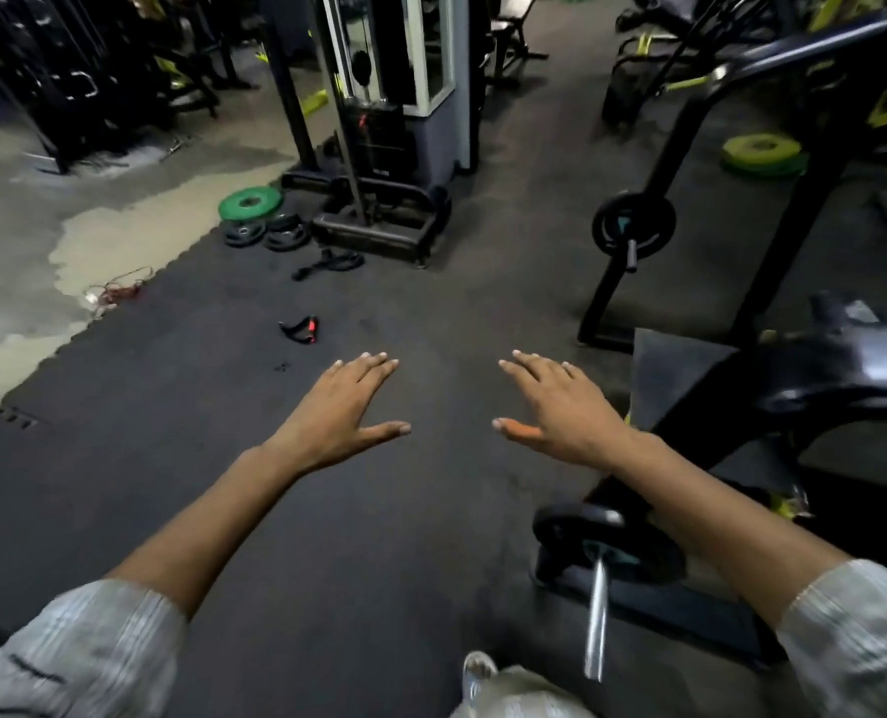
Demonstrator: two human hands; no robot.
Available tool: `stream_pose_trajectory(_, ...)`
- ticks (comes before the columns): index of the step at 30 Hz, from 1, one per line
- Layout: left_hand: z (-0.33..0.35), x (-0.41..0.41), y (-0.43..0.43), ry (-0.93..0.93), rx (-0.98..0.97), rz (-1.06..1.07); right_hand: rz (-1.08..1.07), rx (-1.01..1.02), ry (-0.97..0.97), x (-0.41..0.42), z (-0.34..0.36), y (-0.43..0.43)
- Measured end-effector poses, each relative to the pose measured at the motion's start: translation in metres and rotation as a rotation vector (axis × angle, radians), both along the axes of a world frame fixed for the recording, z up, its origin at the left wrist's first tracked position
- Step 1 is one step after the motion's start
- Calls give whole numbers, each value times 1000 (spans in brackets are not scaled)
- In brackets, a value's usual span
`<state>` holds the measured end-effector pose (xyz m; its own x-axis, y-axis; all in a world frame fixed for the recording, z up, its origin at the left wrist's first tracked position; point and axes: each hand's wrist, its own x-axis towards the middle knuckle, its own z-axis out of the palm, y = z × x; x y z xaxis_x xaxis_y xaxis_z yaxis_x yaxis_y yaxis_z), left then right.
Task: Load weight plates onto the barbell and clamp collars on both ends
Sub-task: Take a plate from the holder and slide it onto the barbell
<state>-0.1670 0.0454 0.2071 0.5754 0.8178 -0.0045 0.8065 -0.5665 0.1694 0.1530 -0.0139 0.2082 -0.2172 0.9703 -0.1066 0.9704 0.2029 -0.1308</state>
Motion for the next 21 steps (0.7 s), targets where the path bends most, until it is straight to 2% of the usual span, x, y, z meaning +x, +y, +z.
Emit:
stream_pose_trajectory(5, -5, 8, 137, -34, -12, -4, -20, -9, -26, 10, 1, 126)
stream_pose_trajectory(13, -52, 44, 384, -91, -90, -103, -116, -11, -45, 30, -34, 348)
stream_pose_trajectory(21, -30, 106, 637, 21, -115, -320, -311, -46, -2, 73, -26, 533)
